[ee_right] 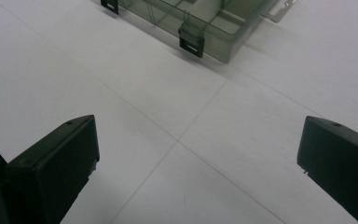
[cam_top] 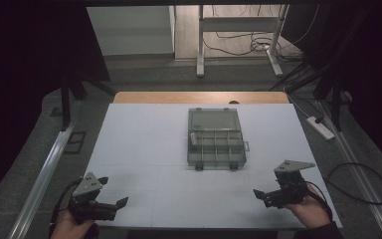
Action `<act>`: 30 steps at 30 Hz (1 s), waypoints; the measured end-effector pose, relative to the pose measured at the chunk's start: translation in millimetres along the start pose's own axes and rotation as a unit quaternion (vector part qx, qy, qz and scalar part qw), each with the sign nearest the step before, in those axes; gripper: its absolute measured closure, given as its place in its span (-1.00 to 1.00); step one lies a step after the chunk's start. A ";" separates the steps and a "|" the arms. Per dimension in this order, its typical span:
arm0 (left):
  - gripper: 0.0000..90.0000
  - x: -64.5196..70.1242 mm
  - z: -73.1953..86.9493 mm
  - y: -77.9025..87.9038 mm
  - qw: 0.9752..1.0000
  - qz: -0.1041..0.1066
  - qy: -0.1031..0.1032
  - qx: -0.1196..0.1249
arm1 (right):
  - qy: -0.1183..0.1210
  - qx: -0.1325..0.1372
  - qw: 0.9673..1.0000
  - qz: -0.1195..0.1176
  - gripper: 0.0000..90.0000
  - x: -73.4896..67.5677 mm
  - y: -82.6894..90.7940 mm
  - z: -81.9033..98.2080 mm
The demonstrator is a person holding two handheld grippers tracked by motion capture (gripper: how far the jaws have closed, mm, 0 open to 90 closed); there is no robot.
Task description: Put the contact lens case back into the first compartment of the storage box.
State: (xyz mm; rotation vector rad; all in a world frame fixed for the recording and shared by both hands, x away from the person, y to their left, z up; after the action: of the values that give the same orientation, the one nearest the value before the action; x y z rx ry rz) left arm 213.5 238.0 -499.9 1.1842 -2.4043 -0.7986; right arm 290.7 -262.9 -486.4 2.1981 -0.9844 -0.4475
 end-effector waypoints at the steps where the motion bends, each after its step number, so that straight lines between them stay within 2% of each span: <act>1: -0.90 0.0 0.0 0.0 1.000 0.000 0.000 0.000 | -0.003 0.000 1.000 0.003 -1.00 0.5 1.1 1.1; 16: -0.90 0.2 0.0 -0.2 1.000 -0.002 0.001 0.000 | -0.023 -0.004 0.999 0.028 -1.00 7.0 15.0 14.6; 30: -0.90 0.0 0.3 0.1 1.000 -0.002 0.001 -0.001 | -0.033 -0.008 0.998 0.046 -1.00 10.4 23.3 22.9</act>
State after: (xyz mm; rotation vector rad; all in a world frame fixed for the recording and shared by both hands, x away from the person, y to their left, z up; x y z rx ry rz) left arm 213.3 238.1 -500.1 1.1889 -2.4003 -0.8015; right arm 272.8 -292.1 -486.6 2.1268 -1.1087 -0.4864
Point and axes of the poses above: each handheld gripper's, and its own axes: y roughly backward along the jaws, z roughly out of its underside, x roughly to its right, the point moved 4 cm from there along -y, roughly forward along the jaws, and after that the axes turned 4 degrees about x, right-handed, at the moved point
